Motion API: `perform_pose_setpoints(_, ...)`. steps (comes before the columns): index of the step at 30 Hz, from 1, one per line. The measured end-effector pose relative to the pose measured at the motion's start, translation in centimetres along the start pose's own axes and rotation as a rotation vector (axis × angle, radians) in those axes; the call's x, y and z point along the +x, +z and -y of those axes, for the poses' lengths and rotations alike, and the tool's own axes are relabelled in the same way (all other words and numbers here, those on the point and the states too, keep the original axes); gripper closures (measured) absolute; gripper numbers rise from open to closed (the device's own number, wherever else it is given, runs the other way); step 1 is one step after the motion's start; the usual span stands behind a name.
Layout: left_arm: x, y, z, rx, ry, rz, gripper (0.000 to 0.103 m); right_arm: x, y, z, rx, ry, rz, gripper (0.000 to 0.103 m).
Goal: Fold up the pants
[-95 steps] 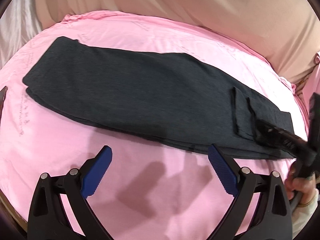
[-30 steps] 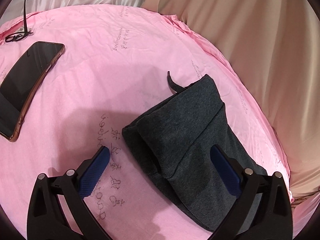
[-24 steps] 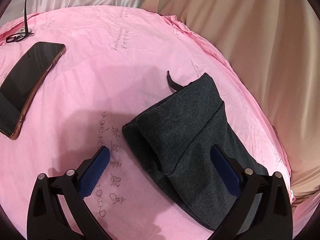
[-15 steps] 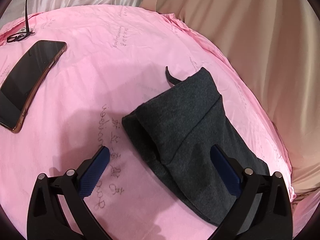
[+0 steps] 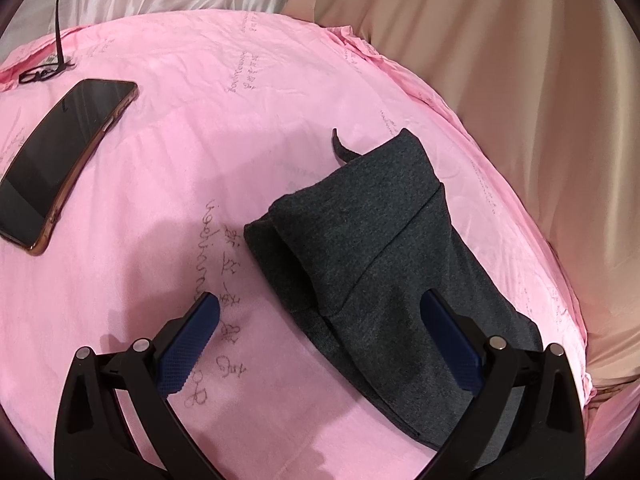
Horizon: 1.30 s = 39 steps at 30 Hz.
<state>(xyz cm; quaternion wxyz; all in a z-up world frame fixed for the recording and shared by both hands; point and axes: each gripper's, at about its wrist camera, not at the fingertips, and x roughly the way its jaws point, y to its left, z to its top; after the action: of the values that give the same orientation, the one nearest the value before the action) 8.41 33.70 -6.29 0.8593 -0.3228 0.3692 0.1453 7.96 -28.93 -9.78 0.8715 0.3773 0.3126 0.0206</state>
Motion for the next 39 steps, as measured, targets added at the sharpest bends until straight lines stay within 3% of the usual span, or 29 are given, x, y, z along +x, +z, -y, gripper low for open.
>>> perform_pose_setpoints(5, -0.6, -0.5, 0.0, -0.013, -0.021, -0.025, 0.005, -2.6, -0.4, -1.1, -0.148, -0.172, 0.051, 0.091)
perform_pose_setpoints(12, -2.2, -2.6, 1.4, 0.016, -0.072, -0.046, 0.005, -7.9, 0.5, 3.5, -0.124, -0.273, 0.086, 0.091)
perform_pose_setpoints(14, -2.5, -3.4, 2.3, 0.051, -0.078, -0.048, 0.005, -8.9, 0.8, 5.2, -0.116, -0.293, 0.044, 0.091)
perform_pose_setpoints(16, -2.4, -4.2, 3.3, 0.087, -0.090, -0.055, 0.005, -8.4, 0.7, 6.1, -0.107, -0.351, -0.014, 0.080)
perform_pose_setpoints(17, -2.2, -4.5, 3.8, 0.104, -0.094, -0.061, 0.005, -8.9, 0.5, 5.9, -0.099, -0.398, 0.015, 0.076)
perform_pose_setpoints(19, -1.9, -5.1, 4.6, 0.123, -0.092, -0.076, 0.005, -11.2, -0.1, 4.1, -0.130, -0.449, 0.162, 0.063)
perform_pose_setpoints(20, -1.8, -5.3, 4.8, 0.121, -0.095, -0.081, 0.005, -12.2, -0.5, 2.4, -0.170, -0.425, 0.225, 0.059)
perform_pose_setpoints(21, -1.7, -5.5, 5.0, 0.118, -0.099, -0.085, 0.005, -12.3, -0.8, 1.0, -0.202, -0.377, 0.230, 0.055)
perform_pose_setpoints(23, -1.4, -5.6, 5.2, 0.114, -0.103, -0.092, 0.005, -9.4, -1.6, -2.7, -0.298, -0.235, 0.091, 0.056)
perform_pose_setpoints(25, -1.1, -5.7, 5.4, 0.110, -0.103, -0.098, 0.005, -4.5, -3.7, -6.2, -0.399, -0.178, -0.060, 0.056)
perform_pose_setpoints(27, -0.9, -5.8, 5.4, 0.107, -0.101, -0.103, 0.005, -0.5, -5.4, -8.4, -0.459, -0.155, -0.151, 0.056)
perform_pose_setpoints(30, -1.4, -5.6, 5.0, 0.115, -0.103, -0.097, 0.005, 5.2, -6.0, -10.1, -0.481, -0.186, -0.213, 0.056)
perform_pose_setpoints(32, -1.8, -5.2, 4.8, 0.125, -0.105, -0.083, 0.005, 7.2, -5.5, -9.5, -0.474, -0.257, -0.206, 0.067)
perform_pose_setpoints(33, -2.1, -4.9, 4.4, 0.128, -0.103, -0.074, 0.005, 7.5, -6.0, -9.4, -0.475, -0.280, -0.195, 0.094)
perform_pose_setpoints(34, -2.1, -4.6, 4.2, 0.125, -0.105, -0.070, 0.005, 7.5, -5.7, -9.2, -0.455, -0.262, -0.189, 0.099)
perform_pose_setpoints(39, -1.1, -4.1, 2.7, 0.075, -0.122, -0.097, 0.005, 5.9, -5.0, -11.2, -0.460, -0.115, -0.145, 0.099)
